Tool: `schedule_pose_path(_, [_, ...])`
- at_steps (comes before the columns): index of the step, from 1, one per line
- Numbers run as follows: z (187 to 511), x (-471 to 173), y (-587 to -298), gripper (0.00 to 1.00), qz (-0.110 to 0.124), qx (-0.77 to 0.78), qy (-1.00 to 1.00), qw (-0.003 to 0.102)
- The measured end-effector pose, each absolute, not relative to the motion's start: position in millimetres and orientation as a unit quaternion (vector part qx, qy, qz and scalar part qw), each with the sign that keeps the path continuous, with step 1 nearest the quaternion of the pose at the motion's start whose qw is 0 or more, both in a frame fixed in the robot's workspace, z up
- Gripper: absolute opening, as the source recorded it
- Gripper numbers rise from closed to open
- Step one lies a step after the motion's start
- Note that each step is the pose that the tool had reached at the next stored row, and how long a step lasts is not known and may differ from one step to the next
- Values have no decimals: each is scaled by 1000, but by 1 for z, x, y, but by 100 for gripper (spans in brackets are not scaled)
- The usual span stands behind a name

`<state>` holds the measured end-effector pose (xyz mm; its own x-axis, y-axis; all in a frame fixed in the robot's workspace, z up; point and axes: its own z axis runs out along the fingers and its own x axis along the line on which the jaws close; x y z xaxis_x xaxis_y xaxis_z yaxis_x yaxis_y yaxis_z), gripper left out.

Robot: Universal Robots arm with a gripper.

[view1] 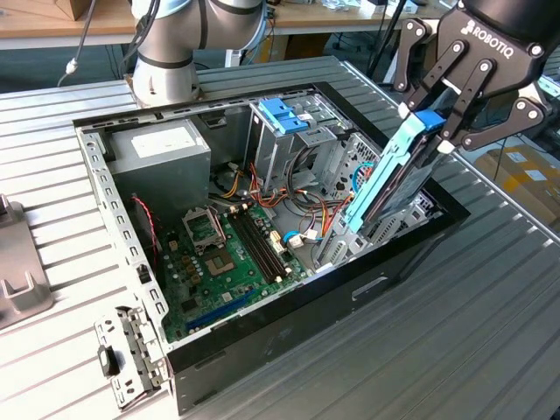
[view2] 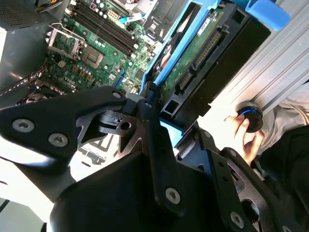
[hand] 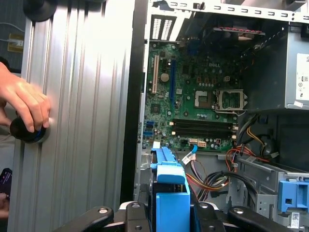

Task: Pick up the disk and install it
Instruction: 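Pick up the disk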

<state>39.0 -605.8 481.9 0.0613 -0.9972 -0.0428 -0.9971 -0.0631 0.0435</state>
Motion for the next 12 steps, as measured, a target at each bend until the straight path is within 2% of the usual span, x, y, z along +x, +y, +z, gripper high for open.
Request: schedule_pose_path(12, [482,50,-606,37,-31,728,-684,1])
